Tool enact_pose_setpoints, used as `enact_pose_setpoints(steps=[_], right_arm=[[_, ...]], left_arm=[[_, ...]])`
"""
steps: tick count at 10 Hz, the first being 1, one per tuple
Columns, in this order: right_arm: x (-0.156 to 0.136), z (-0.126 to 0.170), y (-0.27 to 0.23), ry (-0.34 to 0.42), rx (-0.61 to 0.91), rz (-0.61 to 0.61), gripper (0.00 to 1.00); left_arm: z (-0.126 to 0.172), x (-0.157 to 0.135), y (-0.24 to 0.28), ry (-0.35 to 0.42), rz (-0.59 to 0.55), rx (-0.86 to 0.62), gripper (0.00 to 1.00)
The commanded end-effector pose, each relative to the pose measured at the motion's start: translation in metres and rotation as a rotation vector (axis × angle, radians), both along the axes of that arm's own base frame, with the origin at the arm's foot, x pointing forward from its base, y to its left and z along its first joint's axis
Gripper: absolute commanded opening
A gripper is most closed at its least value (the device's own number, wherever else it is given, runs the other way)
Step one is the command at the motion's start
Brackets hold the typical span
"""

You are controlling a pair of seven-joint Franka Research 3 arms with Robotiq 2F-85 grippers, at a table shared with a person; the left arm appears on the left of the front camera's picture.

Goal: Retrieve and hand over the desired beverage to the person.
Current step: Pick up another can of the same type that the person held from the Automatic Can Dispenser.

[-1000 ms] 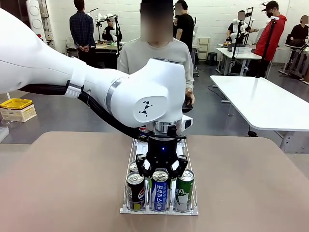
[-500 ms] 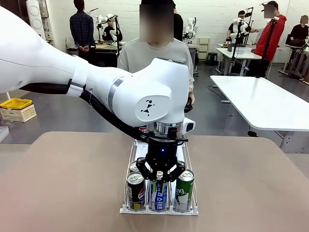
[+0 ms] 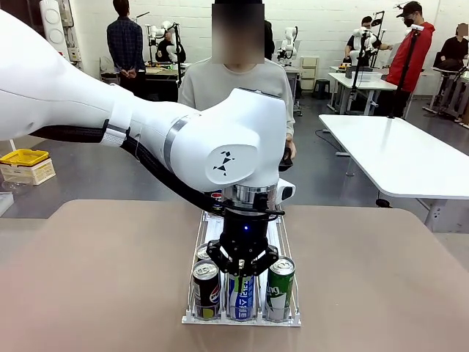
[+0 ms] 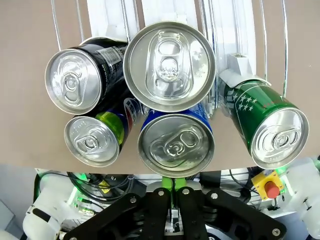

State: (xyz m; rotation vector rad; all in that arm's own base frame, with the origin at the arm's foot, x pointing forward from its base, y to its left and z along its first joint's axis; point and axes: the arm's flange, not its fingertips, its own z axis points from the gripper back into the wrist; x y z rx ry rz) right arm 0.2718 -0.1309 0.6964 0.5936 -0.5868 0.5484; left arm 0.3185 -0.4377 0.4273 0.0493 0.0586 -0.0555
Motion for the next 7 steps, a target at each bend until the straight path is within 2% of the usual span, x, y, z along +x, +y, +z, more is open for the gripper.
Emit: enact_pose_setpoints(steps=[1, 3, 4, 5, 6, 7], right_arm=[[0.0012, 0.0001, 0.0007, -0.011, 0.023, 0.021, 1.0], [0.0012, 0.0001, 0.0007, -0.011, 0.023, 0.021, 1.0], [0.0012, 0.0001, 0.0007, -0.011, 0.023, 0.021, 1.0], [0.0012, 0.0001, 0.0007, -0.011, 0.023, 0.021, 1.0], [0.0012, 0.0001, 0.0007, -0.011, 0.023, 0.021, 1.0], [0.0012, 0.0001, 0.0007, -0.011, 0.023, 0.021, 1.0]], left_arm=[[0.0017, 0.0012, -0.001, 0.003, -0.019, 0.009, 0.0], [0.0025, -0.0005, -0.0006, -0.007, -0.034, -0.017, 0.0], [0.003, -0.0017, -0.0005, -0.014, -0.041, -0.027, 0.6], [0.0031, -0.0028, -0.0006, -0.015, -0.051, -0.028, 0.6], [0.0031, -0.0028, -0.0007, -0.013, -0.058, -0.027, 1.0], [0.0026, -0.0036, -0.0011, -0.012, -0.06, -0.026, 0.61]])
